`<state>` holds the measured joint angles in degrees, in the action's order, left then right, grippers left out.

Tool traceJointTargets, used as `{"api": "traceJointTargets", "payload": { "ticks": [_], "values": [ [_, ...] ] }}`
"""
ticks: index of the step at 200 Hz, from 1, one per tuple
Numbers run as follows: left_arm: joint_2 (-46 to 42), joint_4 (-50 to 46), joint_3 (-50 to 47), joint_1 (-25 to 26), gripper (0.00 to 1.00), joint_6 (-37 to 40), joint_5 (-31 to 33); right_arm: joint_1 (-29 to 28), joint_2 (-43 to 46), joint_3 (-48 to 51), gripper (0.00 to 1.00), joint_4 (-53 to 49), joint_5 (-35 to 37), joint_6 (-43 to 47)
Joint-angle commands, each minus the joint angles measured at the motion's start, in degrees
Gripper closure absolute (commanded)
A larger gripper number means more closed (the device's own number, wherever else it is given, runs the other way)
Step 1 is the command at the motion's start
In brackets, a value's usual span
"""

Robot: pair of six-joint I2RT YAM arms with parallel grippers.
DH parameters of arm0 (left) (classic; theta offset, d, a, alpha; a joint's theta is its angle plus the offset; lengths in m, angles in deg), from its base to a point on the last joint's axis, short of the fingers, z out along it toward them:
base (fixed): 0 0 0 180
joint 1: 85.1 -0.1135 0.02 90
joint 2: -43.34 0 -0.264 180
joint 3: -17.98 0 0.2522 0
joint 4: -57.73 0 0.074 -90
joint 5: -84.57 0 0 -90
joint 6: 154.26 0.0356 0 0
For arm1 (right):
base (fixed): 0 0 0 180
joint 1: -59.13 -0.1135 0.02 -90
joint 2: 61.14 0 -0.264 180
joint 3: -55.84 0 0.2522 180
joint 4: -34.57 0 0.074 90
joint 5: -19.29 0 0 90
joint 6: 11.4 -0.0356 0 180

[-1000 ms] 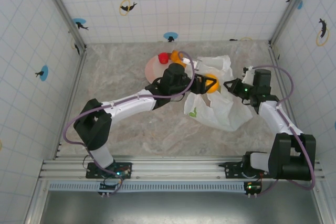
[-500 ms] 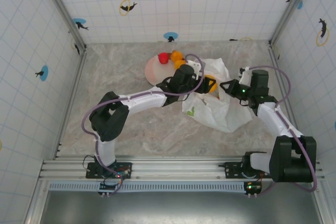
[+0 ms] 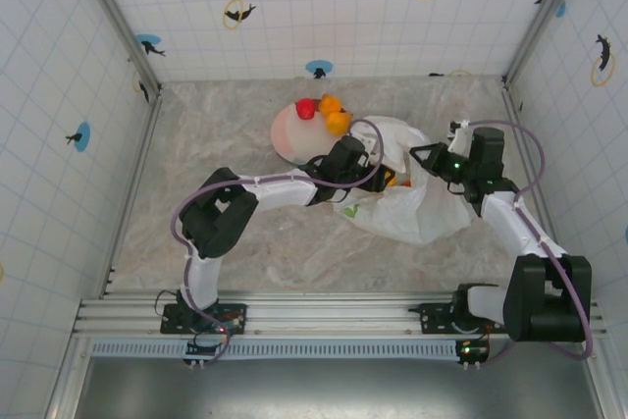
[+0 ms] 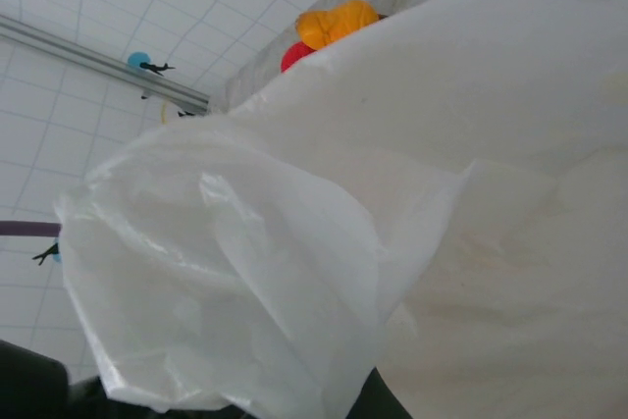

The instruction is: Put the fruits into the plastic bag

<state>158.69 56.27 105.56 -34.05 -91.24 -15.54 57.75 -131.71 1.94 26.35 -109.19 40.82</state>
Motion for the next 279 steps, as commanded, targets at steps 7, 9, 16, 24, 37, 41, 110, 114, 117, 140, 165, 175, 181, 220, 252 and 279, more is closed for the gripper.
{"api": "traceJointTargets", "payload": {
  "ticks": [7,9,16,24,37,41,110,114,117,140,165,175,181,220,252,279],
  "values": [
    [2.83,1.13,1.4,-0.16,0.32,-0.01,-3.14,-0.09,0.41,2.16,0.99,7.72,-1.39,-4.64],
    [3.1,1.02,1.63,-0.16,0.32,-0.03,-3.29,-0.1,0.31,2.23,0.99,7.86,-1.46,-4.77],
    [3.74,0.75,2.33,-0.09,0.31,-0.12,-3.57,-0.19,0.09,2.26,0.99,8.08,-1.55,-5.0],
    [4.41,0.55,3.08,-0.07,0.31,-0.3,-3.89,-0.31,-0.09,2.19,0.99,7.93,-1.6,-4.89],
    [5.03,0.2,3.91,-0.15,0.29,-0.61,-4.61,-0.33,-0.19,2.34,0.99,7.48,-1.52,-4.39],
    [5.06,0.16,4.08,-0.08,0.29,-0.63,-4.77,-0.2,-0.19,2.39,0.99,7.28,-1.47,-4.14],
    [-0.77,-1.19,1.68,-0.83,0.13,2.03,-4.19,1.29,-0.36,3.63,0.99,5.36,-0.89,-1.71],
    [-1.17,-1.1,1.42,-1.02,0.12,2.06,-4.34,1.38,-0.36,3.74,0.99,5.36,-0.96,-1.67],
    [-1.42,-0.92,1.15,-1.1,0.11,2.06,-4.53,1.39,-0.41,3.73,0.99,5.43,-0.97,-1.68],
    [-3.06,-0.35,-0.46,-1.9,0.05,2.03,-5.73,1.65,-0.54,3.89,0.99,5.44,-1.24,-1.6],
    [-5.11,-0.17,-1.93,-2.44,0.02,2.08,-6.44,2.21,-0.45,4.15,0.99,5.08,-1.51,-1.09],
    [-6.14,-0.08,-2.64,-2.62,0.02,2.18,-7.23,2.59,-0.45,4.27,0.99,4.88,-1.51,-0.83],
    [-6.88,-0.08,-3.11,-2.7,0.02,2.28,-7.88,2.85,-0.46,4.35,0.99,4.75,-1.51,-0.65],
    [-13.13,-1.45,-7.34,-3.64,0.02,5.13,-14.18,4.93,-0.36,4.7,0.99,3.53,-1.99,0.67],
    [-20.06,-1.24,-11.73,-6.38,0.02,6.53,-22.01,5.93,-0.53,4.74,0.99,3.69,-2.36,0.69],
    [-25.99,-1.41,-15.04,-10.34,0.02,8.12,-27.12,5.95,-1.16,4.46,0.99,3.78,-2.74,0.6]
  ]
}}
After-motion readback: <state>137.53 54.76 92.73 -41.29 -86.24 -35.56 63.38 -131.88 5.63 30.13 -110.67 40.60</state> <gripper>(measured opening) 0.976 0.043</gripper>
